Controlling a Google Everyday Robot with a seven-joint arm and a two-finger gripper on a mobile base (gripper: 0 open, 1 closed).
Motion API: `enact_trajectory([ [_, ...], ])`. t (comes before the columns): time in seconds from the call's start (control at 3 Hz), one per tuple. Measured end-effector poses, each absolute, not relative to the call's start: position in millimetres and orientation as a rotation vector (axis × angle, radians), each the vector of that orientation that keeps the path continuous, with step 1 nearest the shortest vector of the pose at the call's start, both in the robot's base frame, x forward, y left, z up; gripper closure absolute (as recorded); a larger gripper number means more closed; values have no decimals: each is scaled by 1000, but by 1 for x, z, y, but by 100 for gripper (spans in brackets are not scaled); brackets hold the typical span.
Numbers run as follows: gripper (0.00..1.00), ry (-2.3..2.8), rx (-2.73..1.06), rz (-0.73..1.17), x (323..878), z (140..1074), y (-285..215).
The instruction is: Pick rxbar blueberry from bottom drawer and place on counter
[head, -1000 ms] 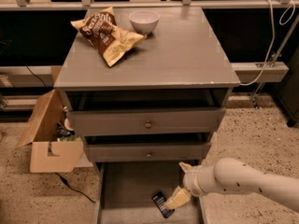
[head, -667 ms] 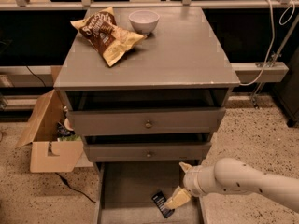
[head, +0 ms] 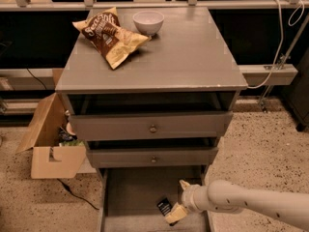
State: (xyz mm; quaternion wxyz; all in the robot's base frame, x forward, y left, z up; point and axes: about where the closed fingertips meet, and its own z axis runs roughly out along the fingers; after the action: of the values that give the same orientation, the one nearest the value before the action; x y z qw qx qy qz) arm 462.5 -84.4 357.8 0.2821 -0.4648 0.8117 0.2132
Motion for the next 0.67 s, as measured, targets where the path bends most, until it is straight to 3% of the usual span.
enact_trajectory([
  [0.67,0,2178,-1208,674,466,236,-59],
])
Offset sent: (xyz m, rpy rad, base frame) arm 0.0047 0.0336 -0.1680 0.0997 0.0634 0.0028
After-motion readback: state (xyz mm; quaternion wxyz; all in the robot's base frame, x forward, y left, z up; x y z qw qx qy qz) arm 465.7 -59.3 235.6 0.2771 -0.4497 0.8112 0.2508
